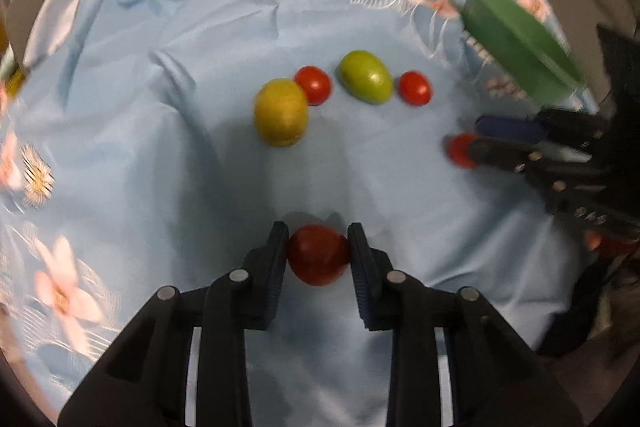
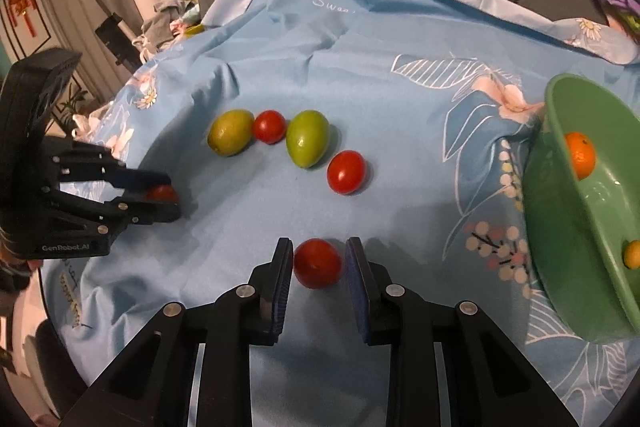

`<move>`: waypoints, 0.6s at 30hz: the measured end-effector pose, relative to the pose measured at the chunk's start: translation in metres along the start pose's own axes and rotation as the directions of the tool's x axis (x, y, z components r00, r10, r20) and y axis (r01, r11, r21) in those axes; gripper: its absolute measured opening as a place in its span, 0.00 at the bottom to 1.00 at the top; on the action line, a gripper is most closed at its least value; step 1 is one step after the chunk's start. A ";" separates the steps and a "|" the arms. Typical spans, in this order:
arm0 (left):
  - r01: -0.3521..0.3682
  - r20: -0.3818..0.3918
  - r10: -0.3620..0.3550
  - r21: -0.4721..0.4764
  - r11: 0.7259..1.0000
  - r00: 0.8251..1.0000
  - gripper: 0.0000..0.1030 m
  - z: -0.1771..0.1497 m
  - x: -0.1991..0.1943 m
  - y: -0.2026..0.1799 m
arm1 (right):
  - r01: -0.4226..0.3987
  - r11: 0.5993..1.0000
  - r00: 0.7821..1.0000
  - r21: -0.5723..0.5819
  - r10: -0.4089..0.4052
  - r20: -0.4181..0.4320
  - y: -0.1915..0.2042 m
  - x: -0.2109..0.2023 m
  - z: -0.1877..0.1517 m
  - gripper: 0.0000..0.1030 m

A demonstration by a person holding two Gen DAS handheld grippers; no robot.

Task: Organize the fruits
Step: 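Grasp a red cherry tomato with the left gripper while the right gripper grasps another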

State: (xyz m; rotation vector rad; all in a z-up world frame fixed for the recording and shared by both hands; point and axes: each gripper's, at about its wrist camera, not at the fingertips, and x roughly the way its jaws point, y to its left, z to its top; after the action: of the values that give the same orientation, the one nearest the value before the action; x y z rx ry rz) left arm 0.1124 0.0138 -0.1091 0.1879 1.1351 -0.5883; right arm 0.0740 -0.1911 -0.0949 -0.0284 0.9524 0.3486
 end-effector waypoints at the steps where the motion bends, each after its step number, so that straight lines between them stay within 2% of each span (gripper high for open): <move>1: 0.021 0.012 -0.021 -0.014 1.000 1.000 0.29 0.000 -0.002 -0.001 | 0.001 1.000 1.000 0.001 -0.001 0.002 0.000 -0.001 0.000 0.28; 10: 0.144 0.095 -0.138 -0.058 0.988 0.986 0.29 0.006 -0.012 -0.031 | 0.003 0.999 1.000 0.046 -0.003 0.020 -0.007 -0.014 -0.007 0.28; 18: 0.163 0.100 -0.159 -0.034 0.986 0.982 0.29 0.011 -0.020 -0.047 | 0.009 0.998 0.998 0.062 -0.012 0.055 -0.011 -0.030 -0.009 0.28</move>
State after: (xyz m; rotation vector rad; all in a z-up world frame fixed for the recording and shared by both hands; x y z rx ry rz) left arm 0.0911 -0.0232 -0.0796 0.0302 1.0732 -0.7093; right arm 0.0547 -0.2112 -0.0776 0.0327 0.9078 0.3081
